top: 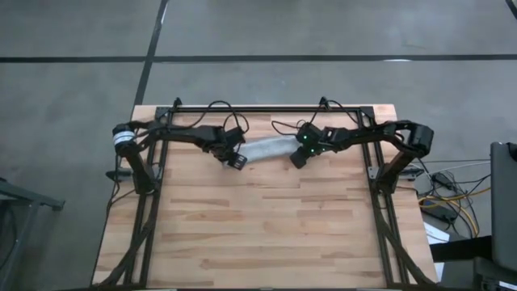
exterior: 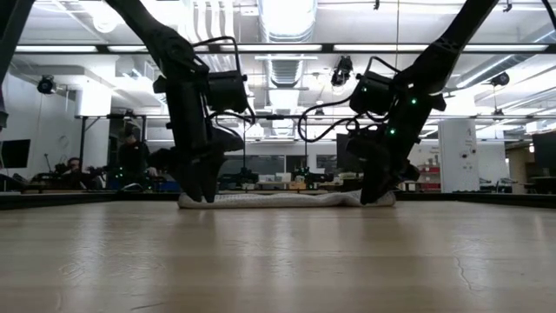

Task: Fold microfiber towels
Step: Fold the gray on the table

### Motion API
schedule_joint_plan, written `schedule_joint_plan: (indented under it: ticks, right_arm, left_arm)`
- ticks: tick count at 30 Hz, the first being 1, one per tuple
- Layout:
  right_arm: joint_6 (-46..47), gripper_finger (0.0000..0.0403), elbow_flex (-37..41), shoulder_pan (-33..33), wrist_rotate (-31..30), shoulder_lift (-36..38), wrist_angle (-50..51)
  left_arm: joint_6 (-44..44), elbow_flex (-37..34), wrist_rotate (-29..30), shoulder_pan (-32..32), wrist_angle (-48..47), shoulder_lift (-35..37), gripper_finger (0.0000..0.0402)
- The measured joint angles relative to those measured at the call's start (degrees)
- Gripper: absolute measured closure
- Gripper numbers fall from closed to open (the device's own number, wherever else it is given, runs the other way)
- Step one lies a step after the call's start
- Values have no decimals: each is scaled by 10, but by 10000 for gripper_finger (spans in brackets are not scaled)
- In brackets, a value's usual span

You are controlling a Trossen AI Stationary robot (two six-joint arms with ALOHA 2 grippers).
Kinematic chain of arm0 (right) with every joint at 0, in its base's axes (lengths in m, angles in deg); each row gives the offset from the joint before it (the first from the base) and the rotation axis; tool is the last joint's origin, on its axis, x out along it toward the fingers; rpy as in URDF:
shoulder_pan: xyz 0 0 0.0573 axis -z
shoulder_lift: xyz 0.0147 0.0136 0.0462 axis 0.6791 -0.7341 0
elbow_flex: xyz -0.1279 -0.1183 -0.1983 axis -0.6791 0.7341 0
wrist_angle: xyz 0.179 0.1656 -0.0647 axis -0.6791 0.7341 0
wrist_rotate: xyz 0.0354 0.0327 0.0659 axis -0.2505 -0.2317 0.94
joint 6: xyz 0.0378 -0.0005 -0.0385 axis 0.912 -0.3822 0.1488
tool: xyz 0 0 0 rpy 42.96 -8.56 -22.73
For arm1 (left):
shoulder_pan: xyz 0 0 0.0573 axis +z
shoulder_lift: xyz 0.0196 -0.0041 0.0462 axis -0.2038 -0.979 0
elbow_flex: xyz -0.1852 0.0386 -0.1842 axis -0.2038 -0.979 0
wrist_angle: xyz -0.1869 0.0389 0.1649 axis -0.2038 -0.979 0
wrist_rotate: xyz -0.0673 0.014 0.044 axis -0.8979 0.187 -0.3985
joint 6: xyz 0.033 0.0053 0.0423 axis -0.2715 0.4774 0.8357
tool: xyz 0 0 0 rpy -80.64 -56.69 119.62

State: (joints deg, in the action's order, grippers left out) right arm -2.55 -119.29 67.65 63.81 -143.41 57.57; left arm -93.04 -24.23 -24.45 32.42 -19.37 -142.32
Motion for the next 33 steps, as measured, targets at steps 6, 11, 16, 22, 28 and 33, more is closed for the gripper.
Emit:
schedule_joint_plan:
  ticks: [6, 11, 16, 22, 28, 33]
  right_arm:
    - [32, 335, 0, -44, 4, 15, 40]
    - [65, 335, 3, -80, 10, 48, 89]
    - [97, 335, 3, -120, 8, 79, 111]
    - [153, 335, 4, -181, 4, 91, 119]
    - [178, 335, 5, -250, -59, 92, 118]
    - [195, 335, -4, -269, -146, 108, 118]
  left_arm:
    - [-5, 0, 0, -18, -26, 0, 252]
    - [-10, 0, 0, -37, -64, 4, 252]
    - [-21, -1, -4, -65, -69, 15, 252]
    - [-49, -1, -1, -103, -67, 20, 252]
    - [-64, -1, 1, -139, -66, 20, 252]
    - [-65, 1, 41, -154, -67, 21, 252]
